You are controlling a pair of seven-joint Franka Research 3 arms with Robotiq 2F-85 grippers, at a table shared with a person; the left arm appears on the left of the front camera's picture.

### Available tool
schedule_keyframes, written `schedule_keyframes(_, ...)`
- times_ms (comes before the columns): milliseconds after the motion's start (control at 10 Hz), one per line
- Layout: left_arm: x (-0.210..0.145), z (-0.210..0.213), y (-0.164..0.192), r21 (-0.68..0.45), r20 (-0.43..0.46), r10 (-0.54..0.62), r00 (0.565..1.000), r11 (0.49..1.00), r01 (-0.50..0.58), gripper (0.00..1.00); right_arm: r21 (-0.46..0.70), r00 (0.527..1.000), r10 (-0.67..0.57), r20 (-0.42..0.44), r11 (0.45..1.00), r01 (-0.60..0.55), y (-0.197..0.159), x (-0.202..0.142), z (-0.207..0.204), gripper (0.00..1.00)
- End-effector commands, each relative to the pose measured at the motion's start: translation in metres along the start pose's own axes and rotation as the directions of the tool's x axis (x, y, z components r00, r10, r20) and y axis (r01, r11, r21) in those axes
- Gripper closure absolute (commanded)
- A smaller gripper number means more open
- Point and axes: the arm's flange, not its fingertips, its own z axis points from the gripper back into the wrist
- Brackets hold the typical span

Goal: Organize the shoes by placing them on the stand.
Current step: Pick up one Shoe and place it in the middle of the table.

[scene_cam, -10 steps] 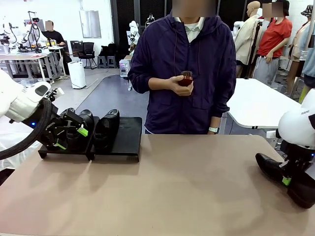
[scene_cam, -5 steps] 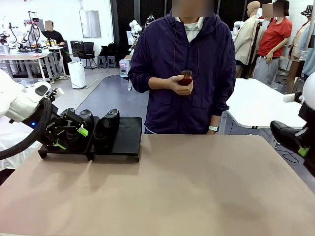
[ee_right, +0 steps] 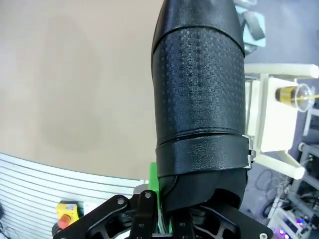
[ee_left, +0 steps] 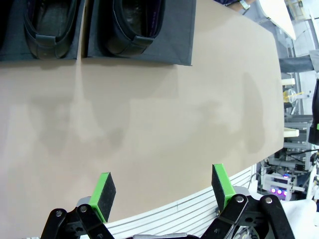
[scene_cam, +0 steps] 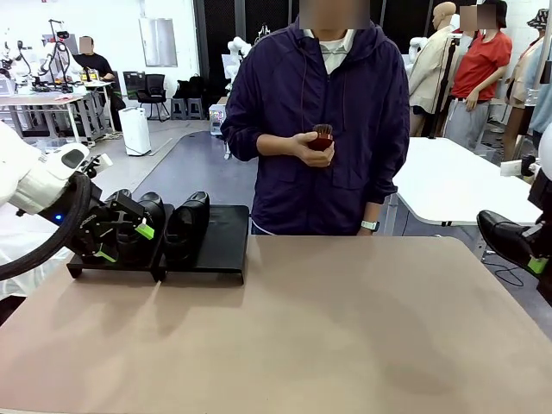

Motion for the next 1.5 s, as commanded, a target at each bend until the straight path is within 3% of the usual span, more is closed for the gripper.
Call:
schedule_keyframes(0,0.000,0.002,0.001,0.003,-0.008,0.006,1.000,1.000,-0.006,0.00,0.040,0.999,0.001,0.052,0.999,-0.003,0.040,0.009,0.005,1.00)
schedule_keyframes(200,0.000,0.002,0.001,0.003,-0.008,0.006,1.000,1.000,-0.006,0.00,0.065,1.000,0.007,-0.007,0.998,-0.006,0.112,0.030,-0.002,1.00)
schedule_keyframes(300,0.000,0.002,0.001,0.003,-0.008,0.006,1.000,1.000,-0.006,0.00,0.098,0.997,-0.079,-0.025,0.992,0.081,0.153,0.044,-0.004,1.00)
schedule_keyframes(500,0.000,0.002,0.001,0.003,-0.008,0.006,1.000,1.000,-0.006,0.00,0.155,0.994,-0.109,-0.020,0.982,0.111,0.239,0.071,-0.012,1.00)
schedule_keyframes(600,0.000,0.002,0.001,0.003,-0.008,0.006,1.000,1.000,-0.006,0.00,0.154,0.995,-0.092,-0.047,0.983,0.098,0.280,0.086,-0.023,1.00)
schedule_keyframes(900,0.000,0.002,0.001,0.003,-0.008,0.006,1.000,1.000,-0.006,0.00,0.098,0.976,-0.188,-0.111,0.975,0.199,0.383,0.132,-0.071,1.00)
schedule_keyframes(1100,0.000,0.002,0.001,0.003,-0.008,0.006,1.000,1.000,-0.006,0.00,0.041,0.963,-0.187,-0.195,0.979,0.199,0.424,0.139,-0.109,1.00)
schedule_keyframes(1400,0.000,0.002,0.001,0.003,-0.008,0.006,1.000,1.000,-0.006,0.00,0.002,0.943,-0.240,-0.228,0.969,0.247,0.435,0.137,-0.138,1.00)
